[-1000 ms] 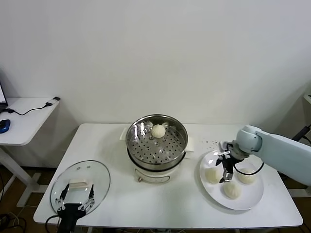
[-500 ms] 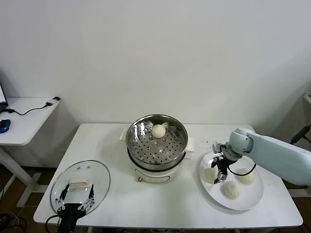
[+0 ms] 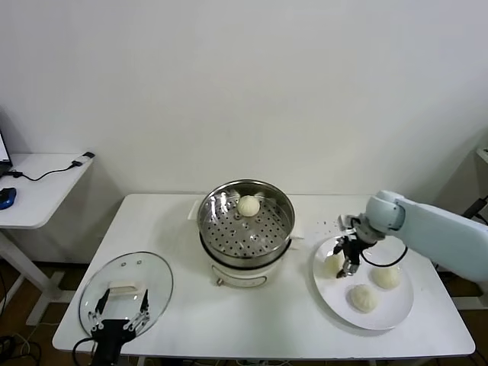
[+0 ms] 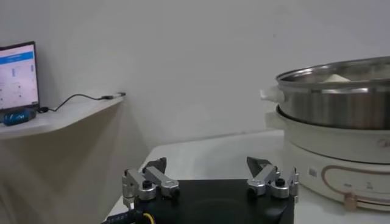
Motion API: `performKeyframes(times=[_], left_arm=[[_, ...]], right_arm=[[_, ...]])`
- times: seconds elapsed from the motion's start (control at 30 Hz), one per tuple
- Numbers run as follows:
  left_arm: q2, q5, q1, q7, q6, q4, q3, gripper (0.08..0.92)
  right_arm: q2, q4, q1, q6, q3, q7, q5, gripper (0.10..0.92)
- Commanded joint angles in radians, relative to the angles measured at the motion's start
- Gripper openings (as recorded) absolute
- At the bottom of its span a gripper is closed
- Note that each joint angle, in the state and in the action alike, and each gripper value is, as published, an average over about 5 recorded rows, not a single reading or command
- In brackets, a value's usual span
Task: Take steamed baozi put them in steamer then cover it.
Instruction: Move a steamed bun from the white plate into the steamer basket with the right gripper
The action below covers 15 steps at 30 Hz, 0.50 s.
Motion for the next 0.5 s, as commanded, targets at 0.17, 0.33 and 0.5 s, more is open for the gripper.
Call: performKeyframes(times=[0.17, 0.33, 0.5], left_arm=[[0.006, 0.000, -0.005, 0.000, 0.006, -0.009, 0.009, 0.823], [0.006, 0.000, -0.010, 0.001, 0.008, -0.013, 0.021, 0.823], [0.009, 0.000, -0.014, 0.001, 0.007, -0.013, 0.032, 0.823]], right_arm=[[0.097, -0.051, 0.569, 0.046, -0.374, -0.031, 0.276, 0.687], [0.233, -0.102, 0.659, 0.035, -0.417, -0.035, 0.411, 0.687], [0.368, -0.125, 0.618, -0.006, -0.357, -0.016, 0.474, 0.687]])
